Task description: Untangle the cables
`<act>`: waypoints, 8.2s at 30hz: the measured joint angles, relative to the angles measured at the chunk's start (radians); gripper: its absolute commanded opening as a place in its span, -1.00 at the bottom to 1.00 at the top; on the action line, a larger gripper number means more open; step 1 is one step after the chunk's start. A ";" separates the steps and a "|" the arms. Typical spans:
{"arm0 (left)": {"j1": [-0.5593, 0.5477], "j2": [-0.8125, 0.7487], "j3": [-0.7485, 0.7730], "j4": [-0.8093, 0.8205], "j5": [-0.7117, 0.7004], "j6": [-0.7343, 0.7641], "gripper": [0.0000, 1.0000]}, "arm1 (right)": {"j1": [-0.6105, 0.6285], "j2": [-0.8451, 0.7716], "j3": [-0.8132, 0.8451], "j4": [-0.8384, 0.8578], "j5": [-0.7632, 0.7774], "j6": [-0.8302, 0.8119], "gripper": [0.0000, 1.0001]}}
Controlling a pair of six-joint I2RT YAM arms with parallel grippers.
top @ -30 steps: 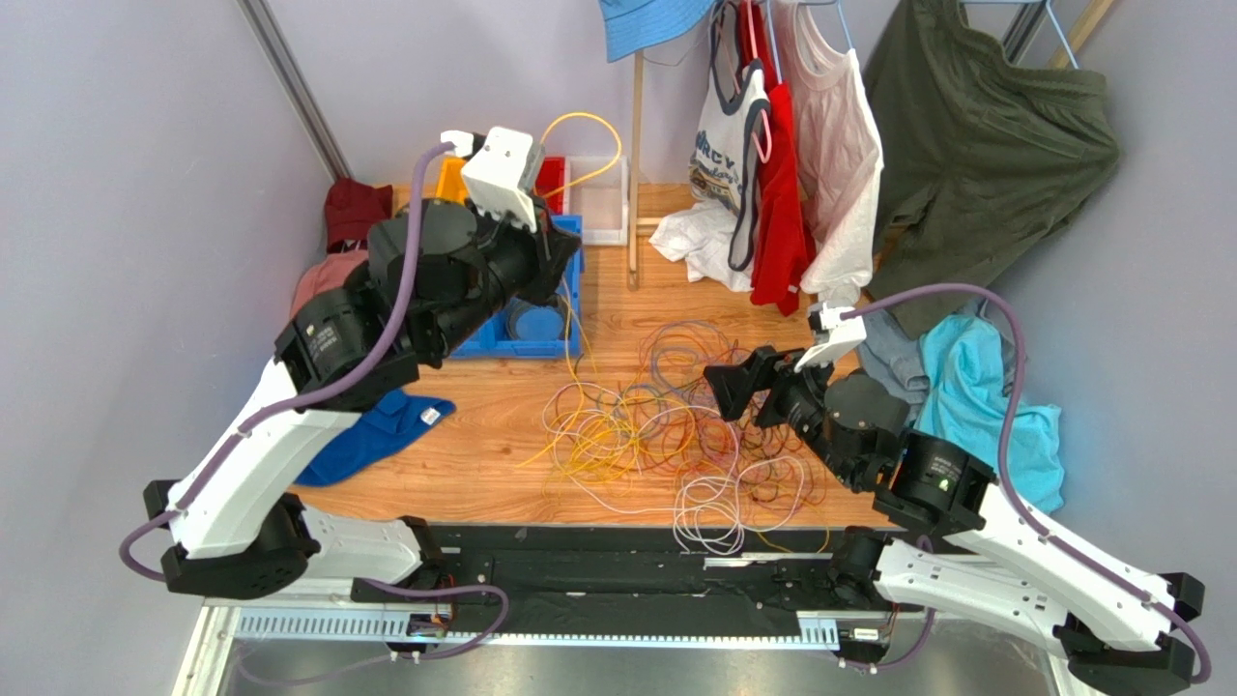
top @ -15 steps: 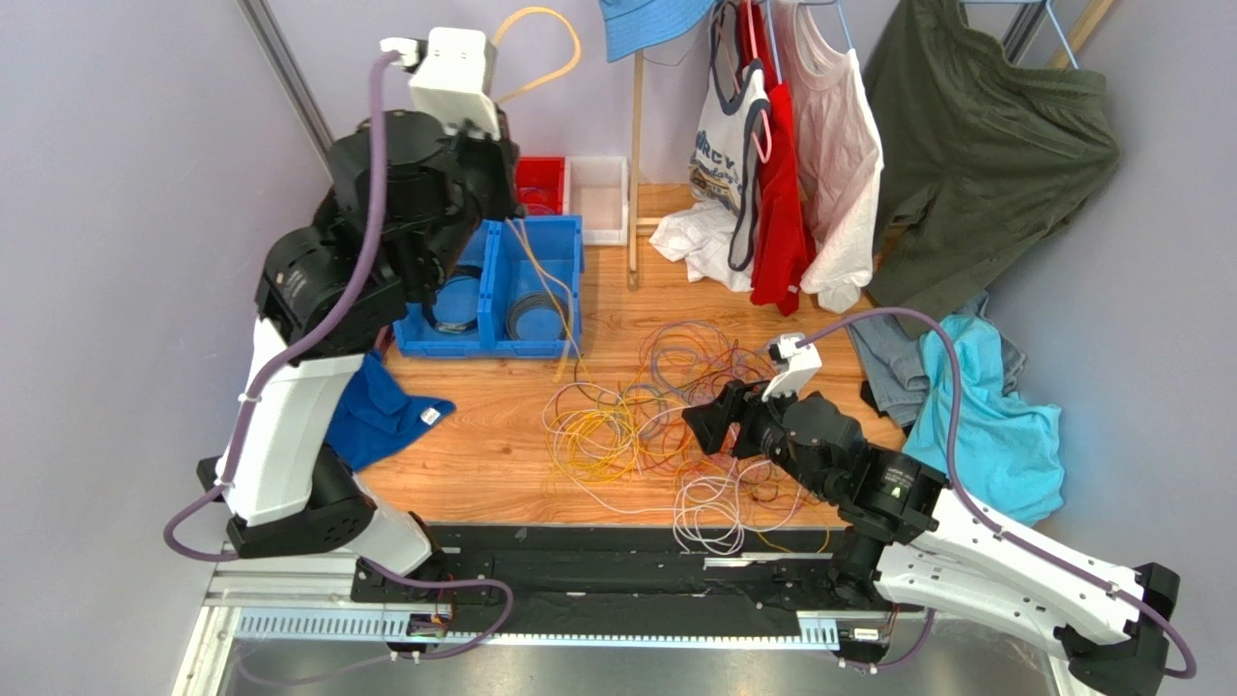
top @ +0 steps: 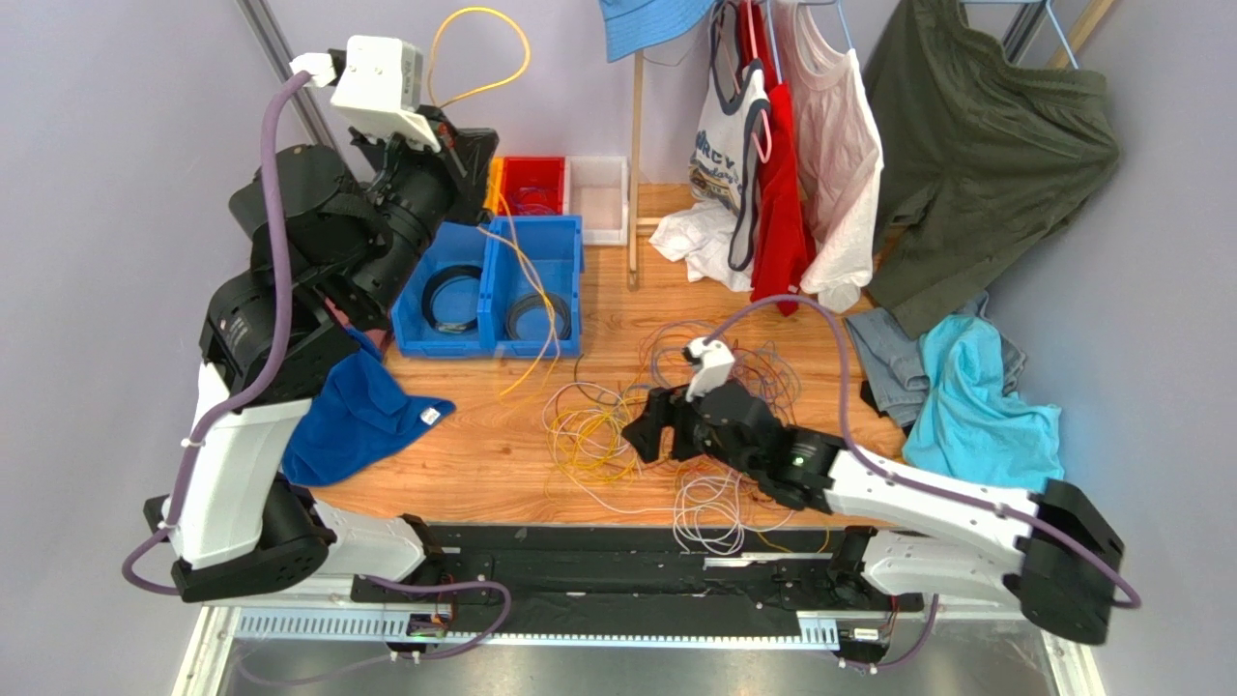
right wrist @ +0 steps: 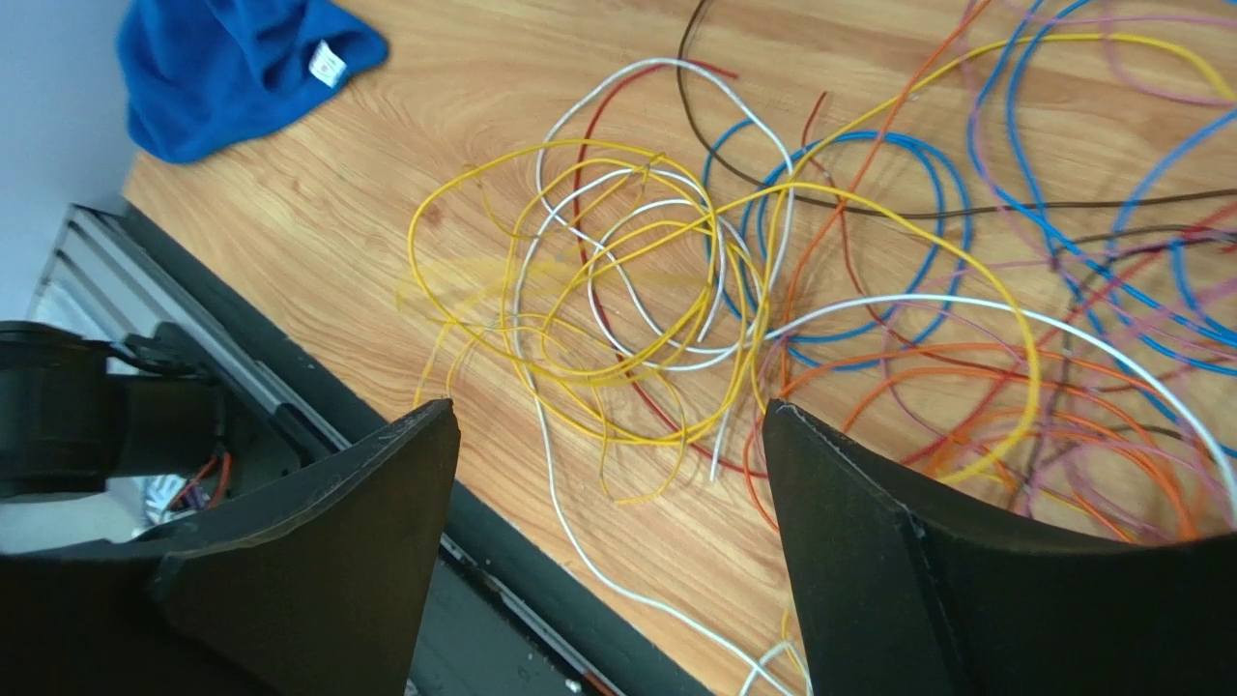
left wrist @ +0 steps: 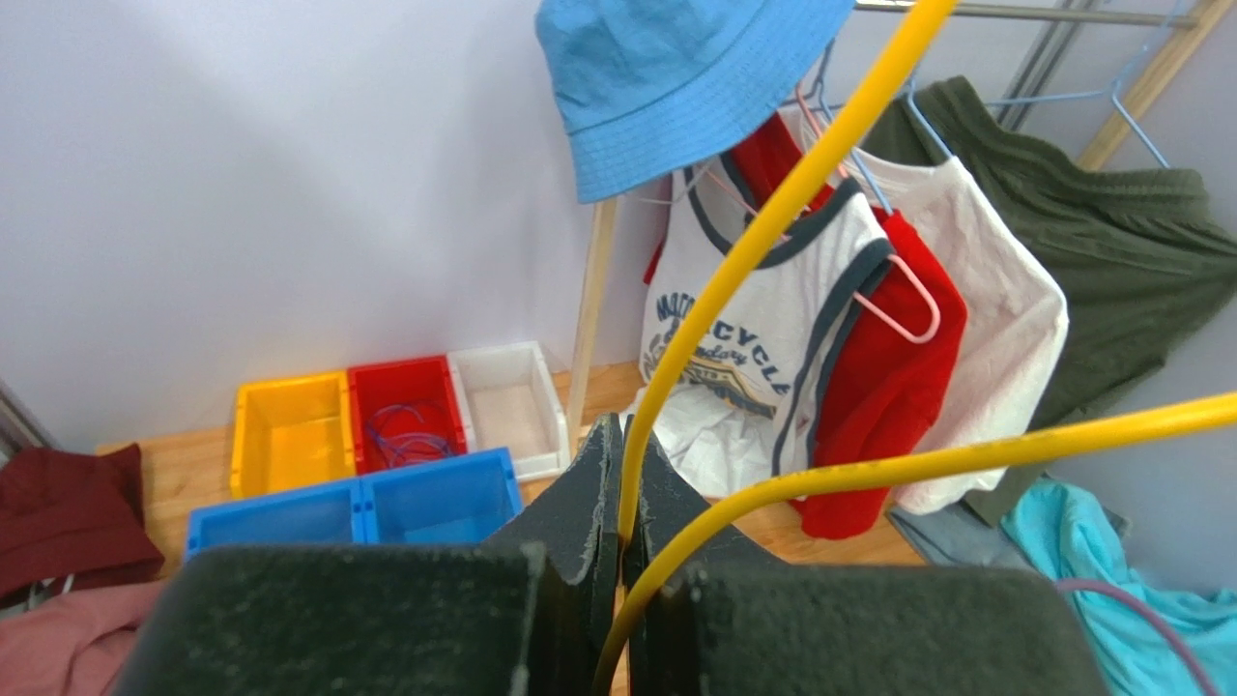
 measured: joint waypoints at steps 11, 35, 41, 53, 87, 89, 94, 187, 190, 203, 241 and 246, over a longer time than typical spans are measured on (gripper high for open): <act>0.000 0.015 0.019 -0.037 0.040 -0.006 -1.00 | 0.008 0.428 0.180 0.074 0.062 -0.034 -0.61; 0.344 0.365 -0.035 -0.032 0.154 -0.034 -1.00 | 0.030 -0.296 0.038 -0.224 0.119 0.032 -0.31; 0.414 0.461 0.063 -0.033 0.202 -0.044 -1.00 | 0.030 -0.314 0.018 -0.278 0.117 0.039 -0.31; 0.438 0.496 0.159 0.026 0.235 -0.034 -1.00 | 0.030 -0.264 0.009 -0.289 0.107 0.035 -0.31; 0.569 0.658 0.006 0.098 0.188 -0.072 -1.00 | 0.030 -0.333 0.001 -0.319 0.146 0.027 -0.31; 0.574 0.660 0.006 0.098 0.188 -0.069 -1.00 | 0.030 -0.314 0.001 -0.319 0.145 0.024 -0.31; 0.581 0.638 -0.059 0.148 0.208 -0.057 -1.00 | 0.030 -0.290 -0.001 -0.317 0.145 0.015 -0.31; -0.271 -0.213 -1.567 0.373 0.198 -0.620 -1.00 | 0.030 -0.343 -0.139 -0.284 0.151 0.115 -0.33; -0.271 -0.317 -1.449 0.264 0.145 -0.554 -1.00 | 0.030 -0.346 -0.141 -0.283 0.152 0.115 -0.32; -0.270 -0.258 -0.414 0.114 0.018 -0.155 -1.00 | 0.030 -0.387 -0.172 -0.273 0.145 0.116 -0.33; 0.181 -0.002 -0.518 -0.051 0.094 -0.127 -1.00 | 0.030 -0.554 -0.183 -0.196 0.117 0.039 -0.13; 0.265 0.109 -0.511 0.008 0.154 -0.132 -1.00 | 0.030 -0.529 -0.183 -0.198 0.118 0.037 -0.14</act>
